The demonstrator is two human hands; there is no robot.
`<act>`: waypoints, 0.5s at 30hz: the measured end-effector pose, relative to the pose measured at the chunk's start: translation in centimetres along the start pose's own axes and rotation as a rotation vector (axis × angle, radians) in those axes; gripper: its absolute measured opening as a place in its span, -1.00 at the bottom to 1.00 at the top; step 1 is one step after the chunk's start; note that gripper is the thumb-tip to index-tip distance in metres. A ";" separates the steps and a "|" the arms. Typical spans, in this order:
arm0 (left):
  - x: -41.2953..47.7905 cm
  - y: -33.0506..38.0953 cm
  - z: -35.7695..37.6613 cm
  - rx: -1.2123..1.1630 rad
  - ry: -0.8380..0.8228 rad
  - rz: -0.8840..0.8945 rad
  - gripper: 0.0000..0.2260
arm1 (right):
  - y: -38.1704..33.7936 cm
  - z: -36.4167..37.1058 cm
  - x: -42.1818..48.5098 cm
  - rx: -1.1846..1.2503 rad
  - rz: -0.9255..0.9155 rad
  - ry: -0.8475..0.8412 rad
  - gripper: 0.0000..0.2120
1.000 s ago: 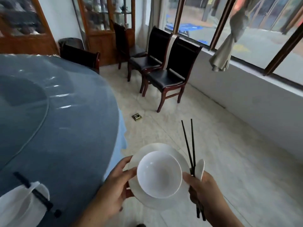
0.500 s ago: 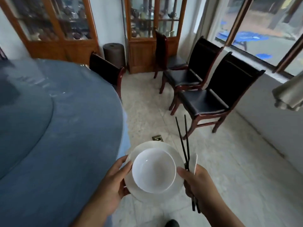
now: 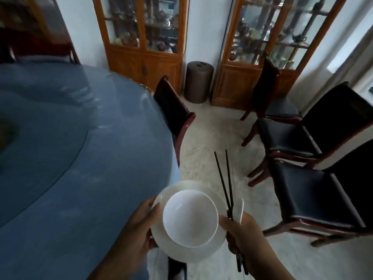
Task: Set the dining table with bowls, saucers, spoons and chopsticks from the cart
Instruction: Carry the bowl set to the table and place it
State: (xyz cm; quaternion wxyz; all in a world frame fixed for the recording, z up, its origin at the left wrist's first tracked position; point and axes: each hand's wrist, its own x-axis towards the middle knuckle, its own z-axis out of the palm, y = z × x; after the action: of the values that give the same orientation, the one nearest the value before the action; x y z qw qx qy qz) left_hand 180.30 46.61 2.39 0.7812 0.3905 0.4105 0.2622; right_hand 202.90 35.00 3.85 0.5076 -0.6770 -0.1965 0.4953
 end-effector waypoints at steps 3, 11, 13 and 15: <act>6.5 3.5 1.2 -0.013 0.075 0.045 -0.67 | -4.0 0.0 7.0 -0.036 -0.001 0.021 -0.82; 21.0 13.5 3.1 -0.037 0.187 0.097 -0.64 | -15.8 0.6 23.7 -0.144 -0.068 -0.082 -0.75; 23.8 15.5 3.4 -0.050 0.218 0.121 -0.68 | -18.3 0.9 27.6 -0.149 -0.059 -0.141 -0.79; 26.8 17.1 3.6 -0.070 0.277 0.136 -0.72 | -20.5 1.3 31.8 -0.193 -0.084 -0.186 -0.81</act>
State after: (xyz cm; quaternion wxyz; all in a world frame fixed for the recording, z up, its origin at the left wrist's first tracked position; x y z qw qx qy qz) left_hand 195.93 74.27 6.11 0.7106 0.3501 0.4778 0.3797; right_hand 220.37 68.42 6.99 0.4399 -0.6651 -0.3178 0.5130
